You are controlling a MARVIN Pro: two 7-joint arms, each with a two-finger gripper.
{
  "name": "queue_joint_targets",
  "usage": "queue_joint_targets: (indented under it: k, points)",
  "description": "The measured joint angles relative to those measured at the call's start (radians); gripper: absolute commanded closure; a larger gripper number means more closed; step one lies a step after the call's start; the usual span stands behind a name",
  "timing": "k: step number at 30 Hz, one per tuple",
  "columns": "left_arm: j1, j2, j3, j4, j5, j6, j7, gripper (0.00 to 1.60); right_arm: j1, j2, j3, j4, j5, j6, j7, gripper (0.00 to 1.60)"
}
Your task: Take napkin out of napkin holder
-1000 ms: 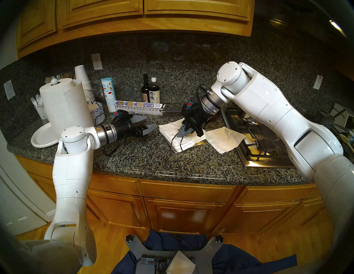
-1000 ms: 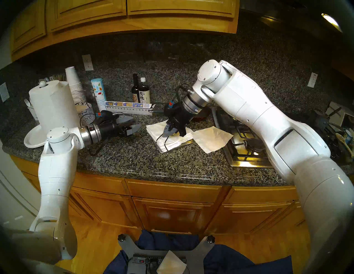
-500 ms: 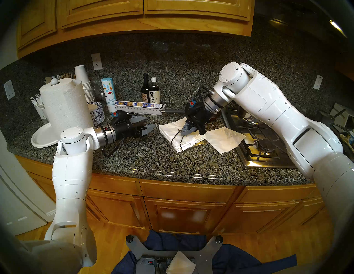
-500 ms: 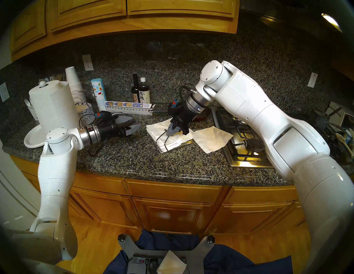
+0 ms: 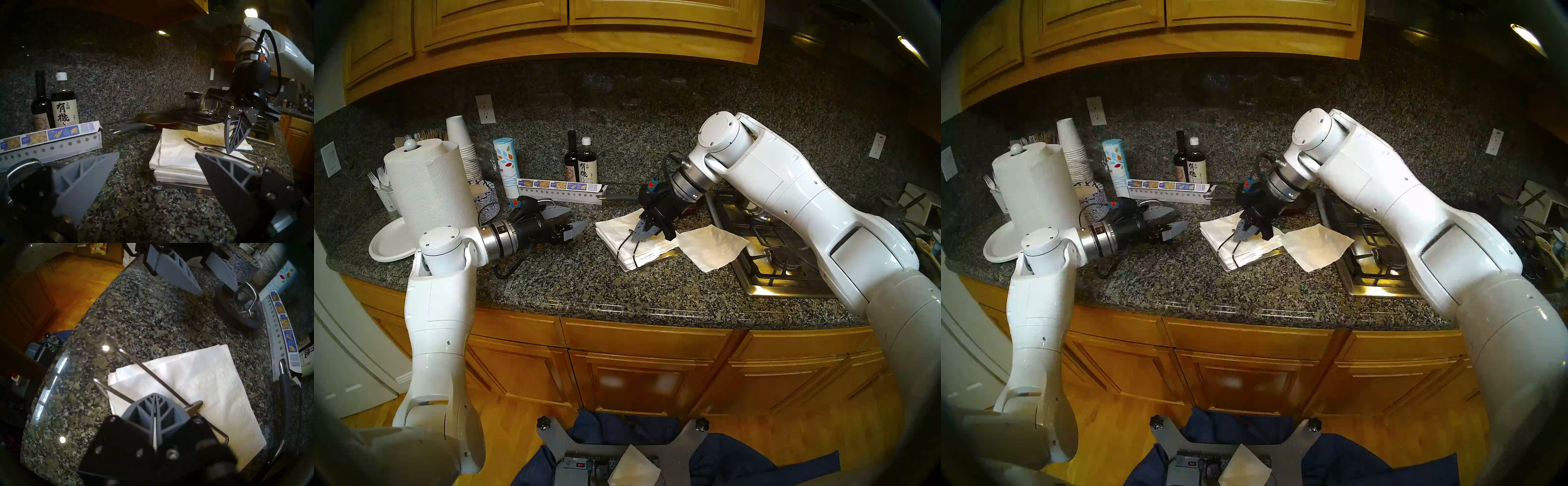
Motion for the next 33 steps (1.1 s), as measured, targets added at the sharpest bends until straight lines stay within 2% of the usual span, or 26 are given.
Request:
queue_joint_targets:
  k: [33]
  points:
    - [0.011, -0.003, -0.007, -0.027, 0.006, 0.016, 0.003, 0.0, 0.035, -0.059, -0.001, 0.129, -0.052, -0.071, -0.002, 1.6]
